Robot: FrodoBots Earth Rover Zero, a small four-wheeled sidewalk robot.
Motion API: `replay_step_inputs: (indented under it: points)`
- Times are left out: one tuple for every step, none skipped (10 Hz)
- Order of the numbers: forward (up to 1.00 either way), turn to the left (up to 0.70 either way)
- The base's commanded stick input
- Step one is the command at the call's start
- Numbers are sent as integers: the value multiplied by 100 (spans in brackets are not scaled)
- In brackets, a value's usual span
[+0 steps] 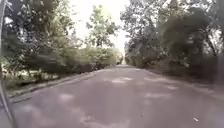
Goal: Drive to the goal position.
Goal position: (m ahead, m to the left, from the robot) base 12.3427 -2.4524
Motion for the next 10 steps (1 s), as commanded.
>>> replay_step_inputs:
  points:
    - [70,0]
    - [70,0]
    - [70,0]
    - [70,0]
    - [70,0]
    - [70,0]
    - [70,0]
    - [70,0]
    - [70,0]
    - [70,0]
